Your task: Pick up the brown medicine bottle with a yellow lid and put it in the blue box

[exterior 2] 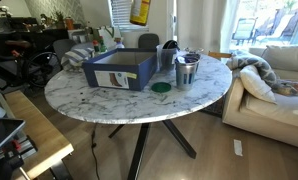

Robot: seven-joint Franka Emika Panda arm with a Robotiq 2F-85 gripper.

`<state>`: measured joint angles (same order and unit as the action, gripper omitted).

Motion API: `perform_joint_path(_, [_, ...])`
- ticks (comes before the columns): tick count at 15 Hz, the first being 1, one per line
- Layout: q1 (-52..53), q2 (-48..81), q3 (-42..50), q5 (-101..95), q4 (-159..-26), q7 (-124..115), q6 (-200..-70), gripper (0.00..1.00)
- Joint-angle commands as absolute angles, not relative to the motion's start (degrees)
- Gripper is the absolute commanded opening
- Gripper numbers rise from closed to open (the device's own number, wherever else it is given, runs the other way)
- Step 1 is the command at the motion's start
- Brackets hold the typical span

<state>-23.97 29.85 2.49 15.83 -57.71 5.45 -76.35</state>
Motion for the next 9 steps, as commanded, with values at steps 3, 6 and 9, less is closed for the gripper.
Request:
perform_joint_path(3, [-22.65,29.48,1.39,15.58,-58.95,7.95,-72.21,0.62])
perform_joint_path(6, [-22.03,29.76,1.48,15.05,-60.02,7.44,-73.15,0.37])
perform_joint_path(9, [-18.72,28.69,1.31,12.32,-67.03,5.56,-77.36,0.37])
